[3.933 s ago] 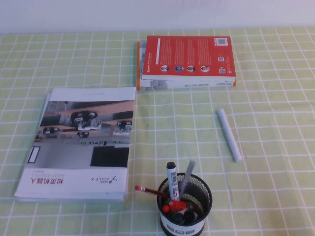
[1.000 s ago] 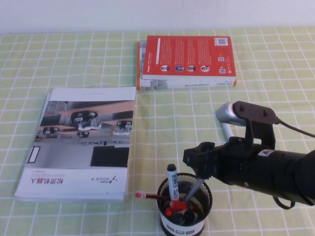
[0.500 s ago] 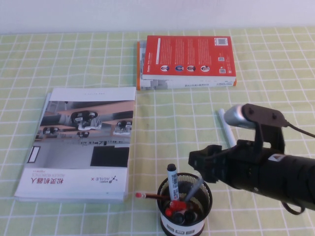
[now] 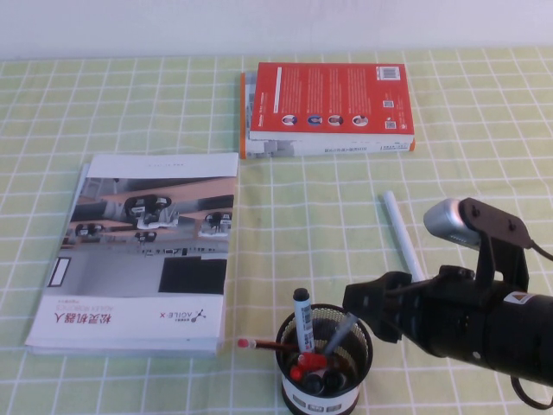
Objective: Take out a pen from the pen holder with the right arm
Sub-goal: 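Take a marker out of the pen holder and lay it on the table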
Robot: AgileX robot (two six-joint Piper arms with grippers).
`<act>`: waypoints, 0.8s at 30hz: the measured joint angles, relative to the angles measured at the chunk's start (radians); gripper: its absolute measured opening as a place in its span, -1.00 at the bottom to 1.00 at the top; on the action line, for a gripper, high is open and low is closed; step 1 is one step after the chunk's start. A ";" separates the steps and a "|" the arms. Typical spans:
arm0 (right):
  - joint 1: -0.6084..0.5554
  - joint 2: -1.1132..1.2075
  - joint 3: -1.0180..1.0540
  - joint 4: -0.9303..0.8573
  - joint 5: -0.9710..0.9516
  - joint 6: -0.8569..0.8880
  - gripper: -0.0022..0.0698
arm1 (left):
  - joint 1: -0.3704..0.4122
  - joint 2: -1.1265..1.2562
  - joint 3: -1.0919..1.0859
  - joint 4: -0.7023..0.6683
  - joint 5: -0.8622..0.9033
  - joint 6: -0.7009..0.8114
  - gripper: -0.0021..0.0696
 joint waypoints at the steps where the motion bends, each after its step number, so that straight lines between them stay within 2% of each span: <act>1: 0.000 0.000 0.002 0.005 0.003 0.000 0.03 | 0.000 0.000 0.000 0.000 0.000 0.000 -0.96; 24: 0.060 0.035 0.012 0.024 -0.061 0.000 0.03 | 0.000 0.000 0.000 0.000 0.000 0.000 -0.96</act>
